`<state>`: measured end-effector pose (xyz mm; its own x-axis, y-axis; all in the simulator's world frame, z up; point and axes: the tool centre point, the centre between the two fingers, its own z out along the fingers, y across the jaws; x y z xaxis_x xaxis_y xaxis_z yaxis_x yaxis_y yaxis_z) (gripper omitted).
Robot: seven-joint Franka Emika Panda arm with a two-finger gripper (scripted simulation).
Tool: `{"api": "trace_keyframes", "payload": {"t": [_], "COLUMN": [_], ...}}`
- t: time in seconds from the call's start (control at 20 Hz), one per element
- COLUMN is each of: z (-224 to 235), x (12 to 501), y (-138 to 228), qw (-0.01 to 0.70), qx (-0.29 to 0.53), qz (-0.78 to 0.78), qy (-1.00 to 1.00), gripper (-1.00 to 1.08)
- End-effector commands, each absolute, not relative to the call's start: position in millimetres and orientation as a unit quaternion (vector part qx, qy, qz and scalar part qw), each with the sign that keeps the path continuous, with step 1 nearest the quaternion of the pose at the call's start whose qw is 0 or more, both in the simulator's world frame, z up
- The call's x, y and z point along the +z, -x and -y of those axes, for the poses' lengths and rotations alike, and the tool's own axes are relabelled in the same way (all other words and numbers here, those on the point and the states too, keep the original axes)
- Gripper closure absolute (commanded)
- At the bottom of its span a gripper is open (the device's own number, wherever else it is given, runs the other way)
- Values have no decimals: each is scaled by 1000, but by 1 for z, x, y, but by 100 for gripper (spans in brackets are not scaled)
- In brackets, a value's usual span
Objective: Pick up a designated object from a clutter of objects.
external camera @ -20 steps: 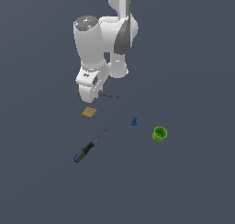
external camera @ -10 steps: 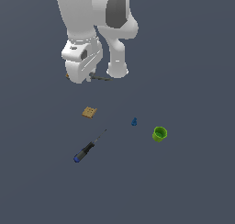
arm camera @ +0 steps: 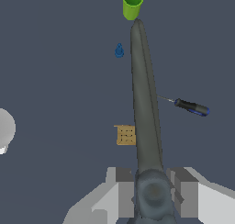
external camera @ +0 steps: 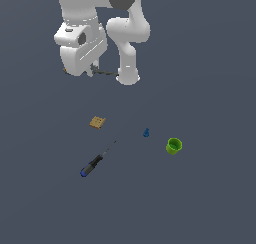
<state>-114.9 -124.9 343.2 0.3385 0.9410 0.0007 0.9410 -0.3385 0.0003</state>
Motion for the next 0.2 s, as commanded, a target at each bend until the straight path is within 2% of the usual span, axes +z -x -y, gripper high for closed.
{"api": "trace_keyframes", "payload": {"t": [0.0,0.15], "z": [127,127], "x": [349,352], "y": [115,116], "qw": [0,0], "qx": [0,0], "qz": [575,575], "qy": [818,818], "gripper": [108,108]}}
